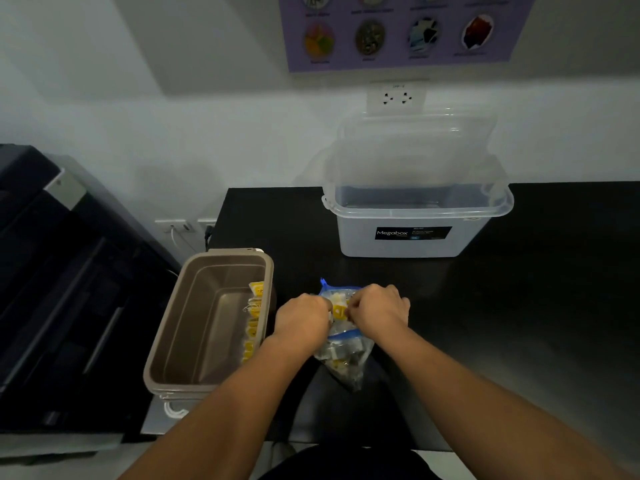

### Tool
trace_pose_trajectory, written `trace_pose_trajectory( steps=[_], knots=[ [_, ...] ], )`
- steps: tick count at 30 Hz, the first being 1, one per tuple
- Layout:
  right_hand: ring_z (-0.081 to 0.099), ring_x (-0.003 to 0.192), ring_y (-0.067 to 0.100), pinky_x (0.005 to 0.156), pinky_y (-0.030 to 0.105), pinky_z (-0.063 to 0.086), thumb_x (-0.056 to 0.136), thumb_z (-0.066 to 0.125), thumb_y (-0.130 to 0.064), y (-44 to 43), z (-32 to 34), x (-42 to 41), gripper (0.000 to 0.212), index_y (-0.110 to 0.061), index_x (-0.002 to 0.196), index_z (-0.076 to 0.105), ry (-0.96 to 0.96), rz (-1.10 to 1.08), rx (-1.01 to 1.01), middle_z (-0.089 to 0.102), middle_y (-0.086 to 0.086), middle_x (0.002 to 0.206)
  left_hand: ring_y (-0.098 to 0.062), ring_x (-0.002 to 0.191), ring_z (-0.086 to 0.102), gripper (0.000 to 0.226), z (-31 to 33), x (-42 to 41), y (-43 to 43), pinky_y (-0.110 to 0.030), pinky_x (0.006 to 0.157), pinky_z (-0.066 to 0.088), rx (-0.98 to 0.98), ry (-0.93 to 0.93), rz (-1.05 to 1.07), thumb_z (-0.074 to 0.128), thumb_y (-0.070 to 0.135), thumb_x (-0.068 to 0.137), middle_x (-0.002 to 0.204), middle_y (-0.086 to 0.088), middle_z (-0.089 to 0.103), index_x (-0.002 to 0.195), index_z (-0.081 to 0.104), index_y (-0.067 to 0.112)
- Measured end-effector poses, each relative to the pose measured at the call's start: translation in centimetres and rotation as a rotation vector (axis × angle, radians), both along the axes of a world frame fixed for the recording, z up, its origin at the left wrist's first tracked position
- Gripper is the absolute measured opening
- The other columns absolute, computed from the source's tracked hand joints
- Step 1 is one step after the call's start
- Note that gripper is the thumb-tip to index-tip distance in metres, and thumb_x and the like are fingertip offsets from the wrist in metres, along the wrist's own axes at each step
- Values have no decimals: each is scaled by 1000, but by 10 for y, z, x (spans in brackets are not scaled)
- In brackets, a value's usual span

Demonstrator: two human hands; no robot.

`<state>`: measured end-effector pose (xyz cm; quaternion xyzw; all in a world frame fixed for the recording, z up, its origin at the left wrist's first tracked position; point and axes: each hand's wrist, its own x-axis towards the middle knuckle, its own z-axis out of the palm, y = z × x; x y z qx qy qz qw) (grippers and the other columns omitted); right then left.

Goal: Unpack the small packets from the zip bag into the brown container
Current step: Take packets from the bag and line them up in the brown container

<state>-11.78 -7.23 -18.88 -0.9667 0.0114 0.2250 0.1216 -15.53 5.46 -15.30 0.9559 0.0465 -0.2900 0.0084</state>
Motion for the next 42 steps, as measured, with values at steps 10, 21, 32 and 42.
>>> trace_pose_trajectory(
  steps=[10,21,32,42],
  knots=[
    [67,75,15,77,41,59,81,74,-23,-27,26,-11,13,-25,74,63,-108,-122,537,69,-3,74,-21,96,66,27,12,4,5,-36,81,57,-134,-167,9,62,31,94,111,-1,68,120,68,35],
    [67,80,8,74,25,55,92,71,-10,-50,27,-10,23,-31,95,61,-160,-142,588,68,-9,84,-25,109,57,27,-5,38,1,-33,77,44,-102,-219,-154,60,25,96,127,-5,52,122,68,24],
    [62,81,2,66,12,46,90,74,-11,-48,29,-12,21,-30,96,68,-135,-136,553,67,-11,90,-25,113,48,34,-7,47,1,-42,91,54,54,-151,-470,62,27,98,124,-7,39,132,63,30],
    [64,96,7,79,21,50,98,64,-15,-49,31,-9,16,-24,106,75,-112,-193,535,70,-6,105,-17,102,55,13,21,58,5,-36,87,53,-155,-164,-455,64,25,94,115,3,55,99,75,27]
  ],
)
